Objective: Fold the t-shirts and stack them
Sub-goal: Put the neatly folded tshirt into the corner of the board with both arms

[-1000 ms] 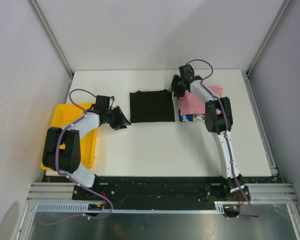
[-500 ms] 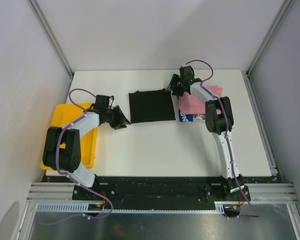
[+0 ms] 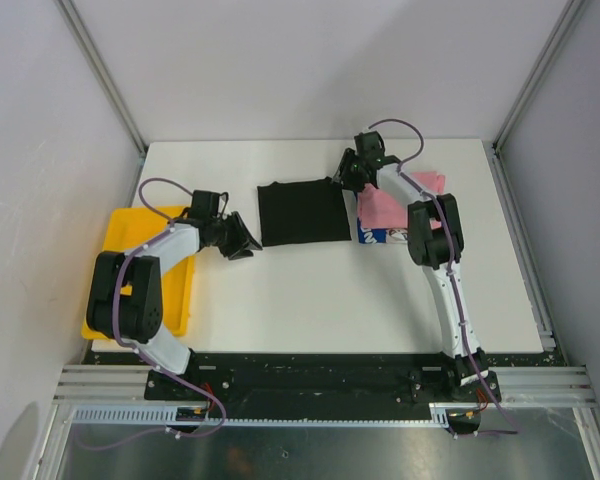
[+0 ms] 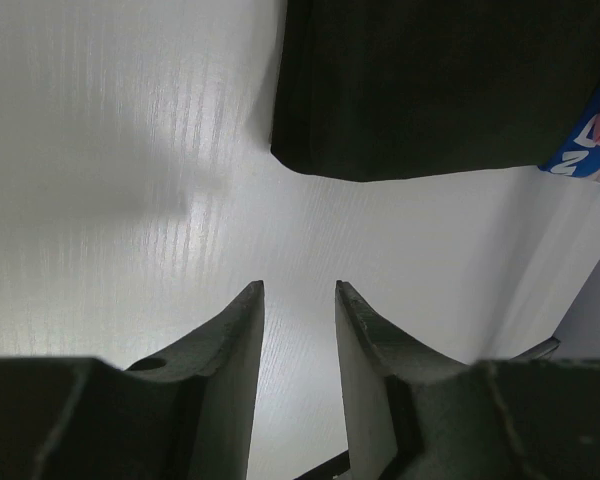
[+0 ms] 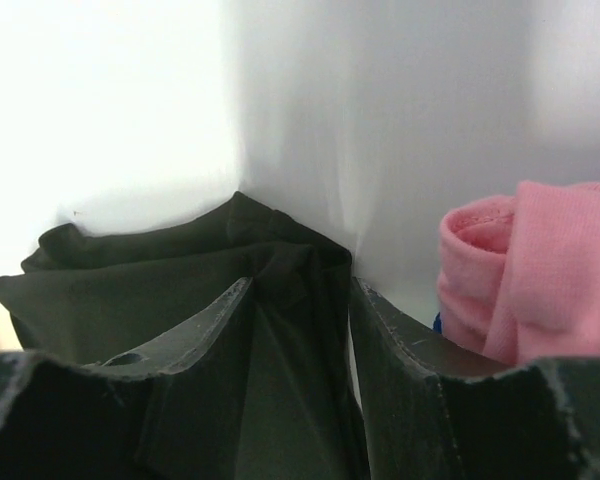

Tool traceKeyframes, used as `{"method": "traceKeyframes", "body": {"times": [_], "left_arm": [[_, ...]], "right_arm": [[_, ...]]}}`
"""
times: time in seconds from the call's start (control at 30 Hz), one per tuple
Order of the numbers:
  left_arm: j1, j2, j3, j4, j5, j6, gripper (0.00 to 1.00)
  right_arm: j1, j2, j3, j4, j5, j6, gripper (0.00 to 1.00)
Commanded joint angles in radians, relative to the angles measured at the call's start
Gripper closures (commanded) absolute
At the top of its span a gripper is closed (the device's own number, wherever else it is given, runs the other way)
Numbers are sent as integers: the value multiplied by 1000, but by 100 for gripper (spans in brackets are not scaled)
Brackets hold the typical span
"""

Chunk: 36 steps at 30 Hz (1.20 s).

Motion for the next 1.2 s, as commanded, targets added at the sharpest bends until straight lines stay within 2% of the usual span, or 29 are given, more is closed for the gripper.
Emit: {"method": "traceKeyframes", "body": {"times": [0.0,0.17,0.3,0.4,0.53,0.93,1.17], "left_arm": [[8,11,25,10,-1,-12,60],[9,18,21,10,-4,-22,59],[9,30,23,16,-2,-40,58],[9,47,29,27,-1,-50,56],[9,73,38,50,-2,-72,56],[9,101,63,124,12,-135,54],[7,120,77,125,-73,-185,54]], "right_arm": [[33,35,33,-55,60,-16,54],[45,28,-5,-51,73,-9,63],[56,-2,-56,-42,99,-4,84],[59,-28,-89,-38,116,0,92],[59,-48,-102,-46,122,-2,96],[62,-87,-148,-52,134,-9,100],[64,-90,-151,-53,130,-9,100]]}}
